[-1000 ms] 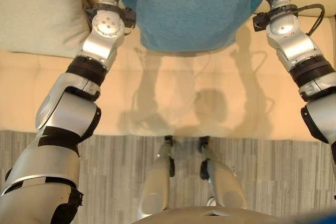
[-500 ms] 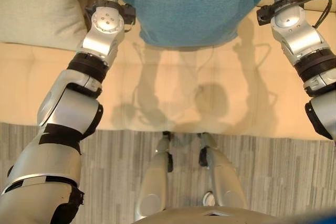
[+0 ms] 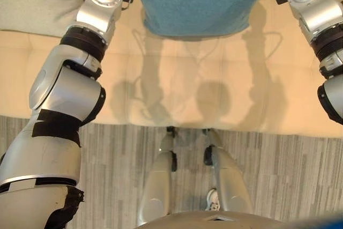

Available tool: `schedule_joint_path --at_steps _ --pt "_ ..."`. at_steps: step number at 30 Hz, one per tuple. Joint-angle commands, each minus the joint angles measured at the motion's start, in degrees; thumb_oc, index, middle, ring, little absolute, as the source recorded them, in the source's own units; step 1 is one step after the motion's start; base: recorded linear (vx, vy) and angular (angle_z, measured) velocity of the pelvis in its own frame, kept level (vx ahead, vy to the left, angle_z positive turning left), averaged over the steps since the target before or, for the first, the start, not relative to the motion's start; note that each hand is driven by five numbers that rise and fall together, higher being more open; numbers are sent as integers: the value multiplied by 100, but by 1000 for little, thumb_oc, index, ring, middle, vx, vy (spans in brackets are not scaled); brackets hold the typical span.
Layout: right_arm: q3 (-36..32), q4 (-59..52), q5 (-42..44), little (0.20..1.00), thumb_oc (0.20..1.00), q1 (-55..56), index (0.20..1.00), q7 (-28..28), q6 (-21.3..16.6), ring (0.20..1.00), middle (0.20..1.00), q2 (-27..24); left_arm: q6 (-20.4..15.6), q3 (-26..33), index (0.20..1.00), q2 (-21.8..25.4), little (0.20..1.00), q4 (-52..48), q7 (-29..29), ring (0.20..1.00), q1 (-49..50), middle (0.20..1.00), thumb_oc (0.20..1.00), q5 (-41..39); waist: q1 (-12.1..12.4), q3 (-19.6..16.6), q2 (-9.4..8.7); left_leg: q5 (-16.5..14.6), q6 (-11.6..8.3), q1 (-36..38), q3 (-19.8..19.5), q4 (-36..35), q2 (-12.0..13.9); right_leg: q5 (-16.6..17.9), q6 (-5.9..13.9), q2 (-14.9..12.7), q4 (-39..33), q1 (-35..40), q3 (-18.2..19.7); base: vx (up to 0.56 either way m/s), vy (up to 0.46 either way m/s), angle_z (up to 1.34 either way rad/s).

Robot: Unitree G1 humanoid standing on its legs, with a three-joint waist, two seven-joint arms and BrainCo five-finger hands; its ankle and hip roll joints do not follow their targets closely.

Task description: Pick up all the scattered cushions and arrange them neatly on the sofa.

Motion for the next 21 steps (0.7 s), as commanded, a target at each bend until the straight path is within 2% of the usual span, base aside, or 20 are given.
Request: schedule_joint_path --at_steps 1,7,13,16,17,21 --pt "203 556 -205 1000 1000 -803 1000 -189 -11 1000 1000 -101 -181 -133 1000 255 1000 291 140 1000 -727 1000 1000 124 99 -74 -171 -534 -181 385 197 -296 -27 -941 598 -74 -202 690 -24 0 0 0" --pt "313 684 -392 1000 1000 -849 1000 -269 36 1000 1000 -63 -140 -282 1000 289 1000 454 127 1000 -840 1000 1000 210 118 -204 -160 -561 -156 449 199 -304 -43 -907 609 -61 -278 760 16 0 0 0" --pt "230 714 -460 1000 1000 -882 1000 -457 75 1000 1000 -433 -85 -205 1000 579 1000 519 228 1000 -809 1000 1000 273 115 -290 -151 -606 -136 533 206 -289 -60 -914 612 -68 -295 864 30 0 0 0" --pt "289 711 -467 1000 1000 -853 1000 -416 112 1000 1000 -917 -83 -149 1000 1022 1000 523 211 1000 -675 1000 1000 312 109 -341 -141 -636 -138 615 226 -267 -67 -936 603 -66 -295 953 33 0 0 0" --pt "289 710 -467 1000 1000 -852 1000 -415 112 1000 1000 -918 -83 -147 1000 1024 1000 521 210 1000 -672 1000 1000 312 109 -338 -140 -638 -138 620 226 -266 -67 -937 603 -65 -295 958 33 0 0 0" --pt "186 550 -444 1000 1000 -479 1000 -300 83 1000 1000 -1635 -70 13 1000 1708 1000 503 90 1000 -311 1000 1000 345 97 -448 -143 -679 -139 812 246 -304 -71 -984 608 -64 -297 1141 24 23 4 -3"
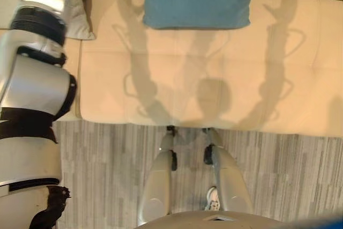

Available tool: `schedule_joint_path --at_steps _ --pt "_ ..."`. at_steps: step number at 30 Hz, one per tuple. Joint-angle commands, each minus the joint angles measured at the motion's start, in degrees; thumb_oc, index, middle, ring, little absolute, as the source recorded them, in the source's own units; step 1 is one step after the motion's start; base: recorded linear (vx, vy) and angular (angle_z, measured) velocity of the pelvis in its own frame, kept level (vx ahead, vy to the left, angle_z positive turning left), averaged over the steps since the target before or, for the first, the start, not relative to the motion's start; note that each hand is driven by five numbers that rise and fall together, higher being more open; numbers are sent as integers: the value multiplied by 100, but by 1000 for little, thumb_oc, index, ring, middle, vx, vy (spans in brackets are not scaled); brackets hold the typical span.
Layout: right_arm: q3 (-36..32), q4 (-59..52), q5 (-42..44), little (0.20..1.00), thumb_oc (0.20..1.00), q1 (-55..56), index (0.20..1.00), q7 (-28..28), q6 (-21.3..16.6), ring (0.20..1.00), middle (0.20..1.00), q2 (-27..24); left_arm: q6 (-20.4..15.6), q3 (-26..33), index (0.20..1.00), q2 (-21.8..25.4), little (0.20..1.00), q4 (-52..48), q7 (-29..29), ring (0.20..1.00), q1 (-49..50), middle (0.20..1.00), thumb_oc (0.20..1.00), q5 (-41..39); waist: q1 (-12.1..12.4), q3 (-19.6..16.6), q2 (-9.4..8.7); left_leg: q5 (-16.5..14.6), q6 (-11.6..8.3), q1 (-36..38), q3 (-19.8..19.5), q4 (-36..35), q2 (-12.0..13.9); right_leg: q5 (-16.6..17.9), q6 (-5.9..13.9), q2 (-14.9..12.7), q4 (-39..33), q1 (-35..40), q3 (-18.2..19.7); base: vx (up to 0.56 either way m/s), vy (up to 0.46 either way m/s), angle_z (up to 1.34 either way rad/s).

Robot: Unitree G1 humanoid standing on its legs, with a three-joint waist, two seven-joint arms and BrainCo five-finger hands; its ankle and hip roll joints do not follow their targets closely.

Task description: Pick up all the scattered cushions and arrange them neatly on the sofa.

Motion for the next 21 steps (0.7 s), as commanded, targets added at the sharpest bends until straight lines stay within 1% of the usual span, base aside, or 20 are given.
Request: schedule_joint_path --at_steps 1,2,4,5,6,7,8,9,10,11,12,13,14,15,16,17,18,19,20,21 --pt "-133 198 -205 1000 1000 23 1000 -68 -130 1000 1000 -276 -218 61 1000 359 1000 157 37 1000 190 1000 1000 113 66 -455 -145 -716 -138 780 200 -263 -87 -1007 636 -64 -294 1151 -2 14 6 -6" --pt "-236 25 -223 1000 1000 264 1000 -3 -175 1000 1000 -502 -252 178 1000 532 1000 24 0 1000 425 1000 1000 121 51 -505 -143 -714 -128 792 208 -263 -96 -1015 627 -63 -294 1161 -10 22 8 -7" --pt "-478 -372 -235 1000 1000 779 1000 52 -221 1000 1000 -765 -292 461 1000 746 1000 -389 -39 1000 966 1000 1000 99 59 -531 -138 -769 -134 947 220 -263 -78 -1065 628 -57 -294 1318 -6 41 2 -5" --pt "-749 -599 -249 1000 1000 1323 1000 154 -264 1000 1000 -960 -356 734 1000 958 1000 -770 -82 1000 1459 1000 1000 168 64 -572 -129 -783 -123 1009 238 -263 -76 -1082 621 -68 -294 1381 -28 41 -3 -2" --pt "-786 -634 -261 1000 1000 1390 1000 146 -257 1000 1000 -959 -348 760 1000 960 1000 -807 -71 1000 1520 1000 1000 180 69 -570 -131 -805 -133 1053 235 -263 -68 -1097 629 -60 -294 1424 -19 49 -9 1" --pt "-1467 -1124 -230 1000 1000 2297 1000 170 -329 1000 1000 -1150 -410 1380 1000 978 1000 -1452 -93 1000 2497 1000 1000 109 58 -609 -136 -833 -121 1184 259 -263 -68 -1137 606 -65 -294 1566 -54 40 -17 3" --pt "-1811 -1309 -272 1000 1000 2798 1000 186 -336 1000 1000 -1176 -451 1709 1000 985 1000 -1797 -87 1000 3026 1000 1000 111 62 -628 -146 -857 -122 1263 261 -263 -69 -1163 603 -66 -294 1645 -65 46 -25 7" --pt "-2310 -1611 -260 1000 1000 3424 1000 192 -416 1000 1000 -1176 -447 2140 1000 849 1000 -1985 -173 1000 3680 1000 1000 59 52 -664 -154 -886 -127 1374 267 -263 -67 -1211 600 -65 -294 1754 -75 40 -21 7" --pt "-2715 -1787 -314 1000 1000 3958 1000 247 -404 1000 1000 -1121 -431 2395 1000 841 1000 -2143 -185 1000 4096 1000 1000 156 41 -690 -160 -912 -120 1468 272 -263 -59 -1240 591 -76 -294 1856 -98 50 -17 4" --pt "-3223 -2090 -411 1000 1000 4632 1000 244 -423 1000 1000 -1014 -427 2761 1000 741 1000 -2448 -240 1000 4744 1000 1000 227 49 -716 -167 -987 -114 1608 268 -263 -48 -1281 606 -69 -294 1985 -94 54 -4 0" --pt "-3696 -2365 -508 1000 1000 5249 1000 228 -448 1000 1000 -872 -392 3111 1000 507 1000 -2686 -249 1000 5332 1000 1000 260 50 -750 -161 -1045 -87 1727 255 -263 -40 -1323 604 -77 -294 2103 -111 0 0 0" --pt "-4108 -2571 -660 1000 1000 5888 1000 322 -436 1000 1000 -703 -368 3411 1000 387 1000 -2861 -277 1000 5870 1000 1000 393 48 -746 -172 -1064 -80 1845 271 -263 -35 -1350 594 -83 -294 2220 -140 0 0 0" --pt "-4445 -2829 -754 1000 1000 6363 1000 305 -438 1000 1000 -551 -356 3739 1000 144 1000 -3140 -316 1000 6437 1000 1000 427 53 -803 -165 -1093 -71 1909 259 -263 -33 -1370 606 -86 -294 2285 -150 0 0 0" --pt "-4748 -2980 -820 1000 1000 6782 1000 300 -480 1000 1000 -345 -309 3862 1000 -144 1000 -3225 -348 1000 6814 1000 1000 488 56 -799 -157 -1125 -65 2031 268 -263 -29 -1395 605 -76 -294 2409 -145 9 17 4" --pt "-5002 -3021 -934 1000 1000 7161 1000 399 -476 1000 1000 -181 -267 3991 1000 -244 1000 -3361 -441 1000 7166 1000 1000 690 39 -862 -166 -1103 -51 2036 279 -263 -42 -1397 597 -93 -294 2425 -173 -2 12 6" --pt "-5207 -3144 -1068 1000 1000 7531 1000 445 -467 1000 1000 -7 -188 4123 1000 -514 1000 -3530 -540 1000 7623 1000 1000 875 62 -853 -163 -1163 -56 2187 292 -263 -27 -1436 606 -75 -294 2568 -166 -18 11 7" --pt "-5370 -3216 -1105 1000 1000 7819 1000 499 -499 1000 1000 182 -109 4104 1000 -750 1000 -3402 -564 1000 7840 1000 1000 1076 44 -885 -162 -1172 -53 2255 293 -263 -23 -1456 604 -80 -294 2650 -200 -5 7 4" --pt "-5382 -3224 -1106 1000 1000 7832 1000 500 -496 1000 1000 184 -108 4098 1000 -749 1000 -3403 -563 1000 7837 1000 1000 1077 43 -899 -166 -1162 -49 2236 288 -263 -30 -1453 604 -86 -294 2634 -206 -42 27 5" --pt "-5705 -3197 -1247 1000 1000 8371 1000 696 -527 1000 1000 520 37 4140 1000 -959 1000 -3464 -818 1000 8458 1000 1000 1906 20 -967 -168 -1204 -28 2370 332 -263 -20 -1469 620 -82 -294 2743 -205 -31 25 4" --pt "-5727 -3227 -1254 1000 1000 8417 1000 701 -520 1000 1000 529 48 4140 1000 -964 1000 -3491 -817 1000 8486 1000 1000 1924 31 -974 -171 -1210 -28 2385 335 -263 -20 -1473 621 -82 -294 2757 -202 -54 37 3"
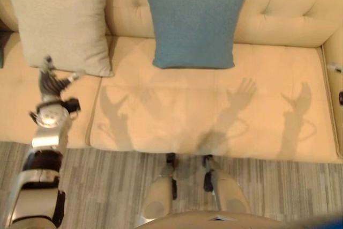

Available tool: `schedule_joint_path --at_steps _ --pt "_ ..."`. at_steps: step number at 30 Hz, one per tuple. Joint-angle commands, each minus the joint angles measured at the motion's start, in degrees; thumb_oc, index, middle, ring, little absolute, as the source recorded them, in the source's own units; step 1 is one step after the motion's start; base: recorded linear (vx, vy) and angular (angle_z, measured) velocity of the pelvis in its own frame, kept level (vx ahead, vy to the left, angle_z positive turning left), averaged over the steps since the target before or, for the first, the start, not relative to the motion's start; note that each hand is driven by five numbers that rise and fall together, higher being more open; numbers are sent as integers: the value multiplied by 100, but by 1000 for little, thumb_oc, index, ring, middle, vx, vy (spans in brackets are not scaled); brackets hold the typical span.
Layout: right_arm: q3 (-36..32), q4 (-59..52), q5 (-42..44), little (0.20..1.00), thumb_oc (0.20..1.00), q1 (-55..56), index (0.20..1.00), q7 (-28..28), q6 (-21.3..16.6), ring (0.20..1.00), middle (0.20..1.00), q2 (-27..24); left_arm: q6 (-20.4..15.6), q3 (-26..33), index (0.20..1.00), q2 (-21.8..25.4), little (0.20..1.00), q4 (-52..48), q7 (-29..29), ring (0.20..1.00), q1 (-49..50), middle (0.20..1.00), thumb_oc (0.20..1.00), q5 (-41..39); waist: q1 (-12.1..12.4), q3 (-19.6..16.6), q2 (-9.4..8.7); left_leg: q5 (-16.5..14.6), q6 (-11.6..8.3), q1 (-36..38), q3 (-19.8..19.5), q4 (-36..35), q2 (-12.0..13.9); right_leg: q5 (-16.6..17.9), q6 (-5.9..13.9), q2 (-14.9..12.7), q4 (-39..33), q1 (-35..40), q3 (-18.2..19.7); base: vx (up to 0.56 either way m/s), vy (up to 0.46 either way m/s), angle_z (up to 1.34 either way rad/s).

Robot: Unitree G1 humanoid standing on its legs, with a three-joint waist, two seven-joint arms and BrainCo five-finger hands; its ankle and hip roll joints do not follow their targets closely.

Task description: Pick up all the scattered cushions and arrange them neatly on the sofa.

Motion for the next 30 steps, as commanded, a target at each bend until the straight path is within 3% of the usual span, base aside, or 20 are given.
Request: schedule_joint_path --at_steps 1,7,10,13,18,25,28,30 --pt "-300 115 -528 1000 1000 617 1000 258 -275 1000 1000 393 66 -28 1000 -226 1000 339 -383 1000 490 1000 1000 1225 45 -523 -160 -883 28 454 415 38 -52 -1143 447 -129 21 752 -154 0 0 0" --pt "-32 1039 -754 1000 1000 922 1000 458 -200 1000 1000 1078 240 -153 1000 -1032 1000 1589 -514 1000 1024 1000 1000 1544 30 -675 -169 -994 86 841 513 38 -28 -1218 429 -103 21 1080 -123 -53 1 -11" --pt "271 2056 -676 1000 1000 1061 1000 629 -175 1000 1000 1656 361 -311 1000 -1634 1000 2875 -594 1000 1229 1000 1000 1666 7 -791 -164 -1076 118 1070 539 38 -23 -1273 418 -78 21 1302 -95 -75 -21 -1" --pt "460 2569 -735 1000 1000 1201 1000 708 -163 1000 1000 2030 425 -368 1000 -1878 1000 3518 -570 1000 1293 1000 1000 1826 9 -885 -162 -1124 133 1255 538 38 -20 -1344 394 -70 21 1488 -96 -53 -30 -1" --pt "585 3487 -688 1000 1000 1364 1000 842 -68 1000 1000 2546 528 -359 1000 -2024 1000 4115 -676 1000 1450 1000 1000 1987 36 -1006 -183 -1229 119 1569 546 38 21 -1465 362 -50 22 1826 -181 -41 -55 5" --pt "742 4063 -708 1000 1000 1592 1000 980 53 1000 1000 2880 639 -388 1000 -1979 1000 4395 -738 1000 1612 1000 1000 2303 90 -965 -170 -1310 131 2061 511 38 125 -1833 251 24 360 2178 -156 -53 -81 -1" --pt "841 4047 -753 1000 1000 1581 1000 1000 44 1000 1000 2929 638 -412 1000 -1967 1000 4338 -742 1000 1579 1000 1000 2233 72 -881 -192 -1262 96 2079 471 38 178 -1935 184 51 512 2193 -182 -95 -106 10" --pt "1054 4047 -874 1000 1000 1532 1000 979 36 1000 1000 2960 604 -565 1000 -1962 1000 4242 -723 1000 1433 1000 1000 2221 39 -693 -243 -1067 -5 1869 355 38 234 -1949 73 130 511 2094 -227 -254 -151 24"
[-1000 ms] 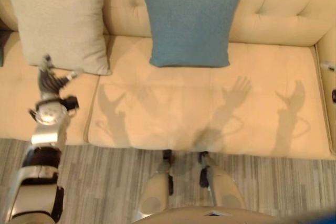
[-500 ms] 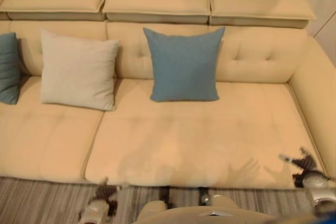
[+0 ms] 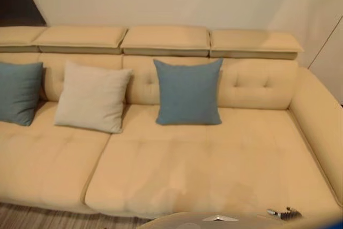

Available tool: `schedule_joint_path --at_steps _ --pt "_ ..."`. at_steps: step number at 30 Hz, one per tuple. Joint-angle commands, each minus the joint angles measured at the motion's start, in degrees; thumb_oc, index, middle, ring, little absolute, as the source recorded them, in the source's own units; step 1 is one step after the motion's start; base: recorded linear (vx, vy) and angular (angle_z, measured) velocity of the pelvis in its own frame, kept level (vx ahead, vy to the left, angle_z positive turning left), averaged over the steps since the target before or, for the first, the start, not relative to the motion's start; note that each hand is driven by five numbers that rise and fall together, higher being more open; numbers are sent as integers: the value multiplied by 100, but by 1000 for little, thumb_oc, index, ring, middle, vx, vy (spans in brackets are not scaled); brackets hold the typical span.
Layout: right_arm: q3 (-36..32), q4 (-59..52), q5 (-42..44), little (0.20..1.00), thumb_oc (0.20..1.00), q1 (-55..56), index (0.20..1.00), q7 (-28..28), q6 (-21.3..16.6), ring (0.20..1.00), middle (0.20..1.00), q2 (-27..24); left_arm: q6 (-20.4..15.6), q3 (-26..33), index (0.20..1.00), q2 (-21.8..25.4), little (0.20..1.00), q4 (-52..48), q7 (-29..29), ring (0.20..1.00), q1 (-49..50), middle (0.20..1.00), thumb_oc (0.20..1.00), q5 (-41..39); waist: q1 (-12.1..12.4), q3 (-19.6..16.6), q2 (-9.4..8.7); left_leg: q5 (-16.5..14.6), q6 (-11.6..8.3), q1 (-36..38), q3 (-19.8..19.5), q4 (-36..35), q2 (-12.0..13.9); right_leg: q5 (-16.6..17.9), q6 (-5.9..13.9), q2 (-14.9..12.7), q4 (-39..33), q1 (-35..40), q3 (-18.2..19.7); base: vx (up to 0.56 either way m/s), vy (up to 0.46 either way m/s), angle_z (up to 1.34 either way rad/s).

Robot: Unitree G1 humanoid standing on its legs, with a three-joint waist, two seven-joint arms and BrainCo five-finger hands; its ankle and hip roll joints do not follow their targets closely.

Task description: Pick up all the scattered cushions and arrange them neatly on the sofa.

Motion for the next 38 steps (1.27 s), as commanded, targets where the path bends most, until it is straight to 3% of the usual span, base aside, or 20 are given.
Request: schedule_joint_path --at_steps 1,3,5,6,8,10,12,14,17,21,24,26,29,38 --pt "142 140 -169 1000 1000 -423 1000 -122 -103 1000 1000 109 -52 -43 1000 147 1000 -3 -22 1000 -450 1000 1000 89 30 636 -279 -509 -214 115 169 56 -87 -1512 155 -87 390 429 -135 -330 -128 46" --pt "150 117 -59 1000 1000 -516 1000 -217 -106 1000 1000 85 -84 -165 1000 148 1000 -121 40 1000 -662 1000 1000 -5 -12 721 -347 -282 -296 -310 -2 62 -113 -1415 99 -72 211 210 -244 -324 -69 61" --pt "175 89 -40 1000 1000 -568 1000 -225 -113 1000 1000 54 -109 -208 1000 128 1000 -166 52 1000 -752 1000 1000 -38 -13 746 -359 -422 -244 -501 -33 341 -151 -1351 86 -102 193 74 -256 -257 70 55" --pt "250 48 -35 1000 1000 -751 1000 -308 -137 1000 1000 -35 -171 -253 1000 68 1000 -247 79 1000 -854 1000 1000 -129 105 911 -387 -1237 -58 -1084 -283 1945 -388 -1185 147 -203 292 -324 -46 -300 199 25" --pt "282 -14 -52 1000 1000 -847 1000 -326 -133 1000 1000 -70 -176 -271 1000 2 1000 -215 101 1000 -853 1000 1000 -156 108 944 -360 -1476 6 -1224 -280 2730 -433 -1059 181 -180 282 -505 128 -244 285 -22" --pt "292 -33 -90 1000 1000 -833 1000 -334 -123 1000 1000 -58 -182 -284 1000 -40 1000 -189 108 1000 -835 1000 1000 -152 120 908 -305 -1609 38 -1090 -262 2661 -447 -989 223 -157 260 -533 242 -90 293 -21" --pt "239 -7 -144 1000 1000 -835 1000 -307 -75 1000 1000 -42 -199 -422 1000 -183 1000 -166 122 1000 -835 1000 1000 -80 16 823 -170 -1775 209 -777 -187 2005 -620 -675 401 -342 147 -678 416 -207 498 -14" --pt "212 22 -190 1000 1000 -856 1000 -322 6 1000 1000 -7 -199 -471 1000 -180 1000 -147 140 1000 -863 1000 1000 -3 32 836 -144 -1793 319 -766 -81 1836 -740 -373 540 -500 15 -814 415 -293 415 -34" --pt "226 85 -275 1000 1000 -943 1000 -351 86 1000 1000 58 -198 -346 1000 -130 1000 -151 232 1000 -864 1000 1000 -74 198 897 -67 -1635 437 -827 176 1634 -817 -269 719 -676 -27 -1078 107 -349 317 -80" --pt "260 185 -248 1000 1000 -990 1000 -309 122 1000 1000 66 -129 -311 1000 4 1000 -104 212 1000 -938 1000 1000 -40 141 934 -13 -1466 543 -772 119 1360 -848 -672 561 -574 779 -1077 308 -151 117 -54" --pt "272 273 -245 1000 1000 -919 1000 -292 112 1000 1000 59 -103 -264 1000 101 1000 -97 175 1000 -916 1000 1000 -63 129 823 -2 -1294 567 -603 -22 963 -833 -1277 427 -534 1809 -938 221 -37 -30 -27" --pt "257 341 -240 1000 1000 -872 1000 -276 126 1000 1000 95 -102 -243 1000 149 1000 -89 145 1000 -885 1000 1000 -56 188 729 -57 -1218 488 -462 -27 675 -820 -1333 410 -505 1668 -608 67 -14 -141 8" --pt "256 413 -244 1000 1000 -822 1000 -284 117 1000 1000 125 -150 -227 1000 110 1000 -81 109 1000 -854 1000 1000 -54 223 518 -185 -1096 412 -518 118 529 -775 -1151 490 -385 591 -178 -33 -47 -162 0" --pt "315 463 -186 1000 1000 -795 1000 -276 73 1000 1000 132 -123 -375 1000 29 1000 -43 30 1000 -880 1000 1000 45 81 358 -225 -825 258 -222 130 56 -672 -1046 436 -225 27 168 -24 -28 -91 4"
